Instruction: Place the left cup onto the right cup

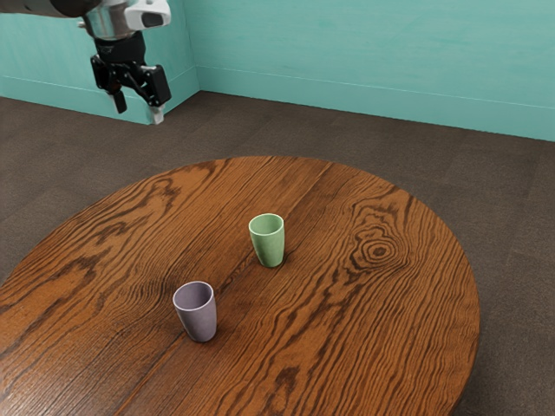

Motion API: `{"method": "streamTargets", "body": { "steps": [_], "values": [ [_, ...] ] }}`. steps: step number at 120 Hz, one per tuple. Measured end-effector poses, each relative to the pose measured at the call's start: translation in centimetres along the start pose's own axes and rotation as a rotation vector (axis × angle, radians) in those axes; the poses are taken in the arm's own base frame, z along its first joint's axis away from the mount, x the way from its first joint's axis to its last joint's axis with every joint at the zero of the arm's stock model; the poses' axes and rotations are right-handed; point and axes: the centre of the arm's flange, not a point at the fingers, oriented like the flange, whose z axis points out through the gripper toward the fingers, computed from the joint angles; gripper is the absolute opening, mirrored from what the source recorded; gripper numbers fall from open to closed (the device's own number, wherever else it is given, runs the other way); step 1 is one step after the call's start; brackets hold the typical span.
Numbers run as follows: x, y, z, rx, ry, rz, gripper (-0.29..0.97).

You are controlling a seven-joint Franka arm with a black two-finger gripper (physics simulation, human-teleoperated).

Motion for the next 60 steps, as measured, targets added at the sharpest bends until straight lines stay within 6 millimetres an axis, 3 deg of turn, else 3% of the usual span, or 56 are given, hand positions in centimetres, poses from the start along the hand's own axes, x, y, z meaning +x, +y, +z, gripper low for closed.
{"method": "streamTargets", "body": {
  "steps": [16,25,48,60],
  "values": [
    [-0.5,0.1,0.7,-0.012,-0.007,0.010,0.66],
    [-0.5,1.1,1.8,-0.021,-0.015,0.033,0.66],
    [-0.1,6.6,8.8,-0.038,-0.079,0.133,0.66],
    [-0.3,8.6,12.6,-0.048,-0.103,0.158,0.66]
  ]
}}
